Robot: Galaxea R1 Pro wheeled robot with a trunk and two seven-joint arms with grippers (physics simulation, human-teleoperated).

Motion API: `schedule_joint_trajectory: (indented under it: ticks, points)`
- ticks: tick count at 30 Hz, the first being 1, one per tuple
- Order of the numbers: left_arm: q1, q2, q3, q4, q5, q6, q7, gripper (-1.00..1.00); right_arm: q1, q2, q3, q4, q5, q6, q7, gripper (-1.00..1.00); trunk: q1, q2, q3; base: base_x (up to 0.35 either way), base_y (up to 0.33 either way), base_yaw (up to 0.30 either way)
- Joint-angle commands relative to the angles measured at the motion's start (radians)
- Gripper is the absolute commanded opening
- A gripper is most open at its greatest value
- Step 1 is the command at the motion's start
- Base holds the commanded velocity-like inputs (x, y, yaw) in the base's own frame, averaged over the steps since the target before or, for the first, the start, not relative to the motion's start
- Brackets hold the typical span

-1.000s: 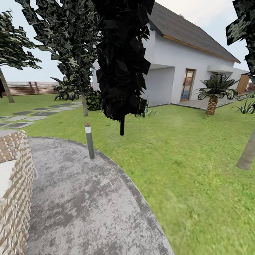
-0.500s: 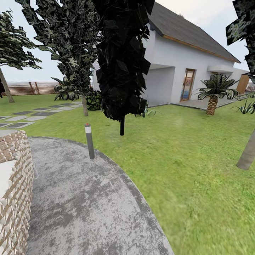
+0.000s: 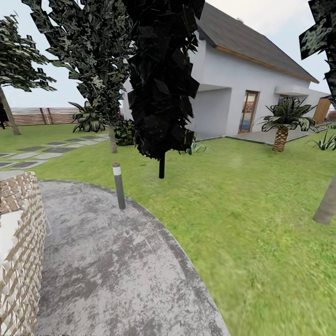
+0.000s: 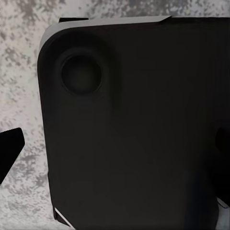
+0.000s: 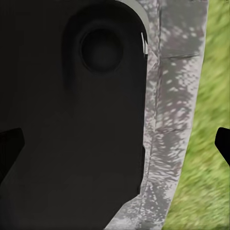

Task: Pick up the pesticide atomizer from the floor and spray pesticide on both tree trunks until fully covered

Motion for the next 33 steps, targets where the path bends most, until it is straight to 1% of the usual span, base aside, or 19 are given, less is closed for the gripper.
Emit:
schedule_joint_trajectory:
  ticks: [1,27,30,33]
  points:
    - [0.000,0.000,0.000,0.001,0.000,-0.003,-0.003,1.00,0.000,0.000,-0.001,-0.003,0.000,0.000,-0.001,1.00,0.000,0.000,-0.001,0.000,0.000,0.185]
    - [-0.001,0.000,0.002,0.001,0.001,-0.006,-0.003,1.00,0.000,0.002,-0.003,-0.009,-0.001,0.000,-0.002,1.00,0.000,0.000,-0.001,0.000,0.000,0.275]
    - [-0.001,0.000,0.002,0.001,0.001,-0.007,-0.003,1.00,0.000,0.003,-0.001,-0.013,-0.001,0.000,-0.002,1.00,0.000,0.000,-0.001,0.000,0.000,0.157]
    - [-0.001,0.000,0.004,0.001,0.002,-0.007,-0.003,1.00,0.000,0.004,0.000,-0.038,-0.001,0.000,-0.002,1.00,0.000,0.000,-0.001,0.000,0.000,0.058]
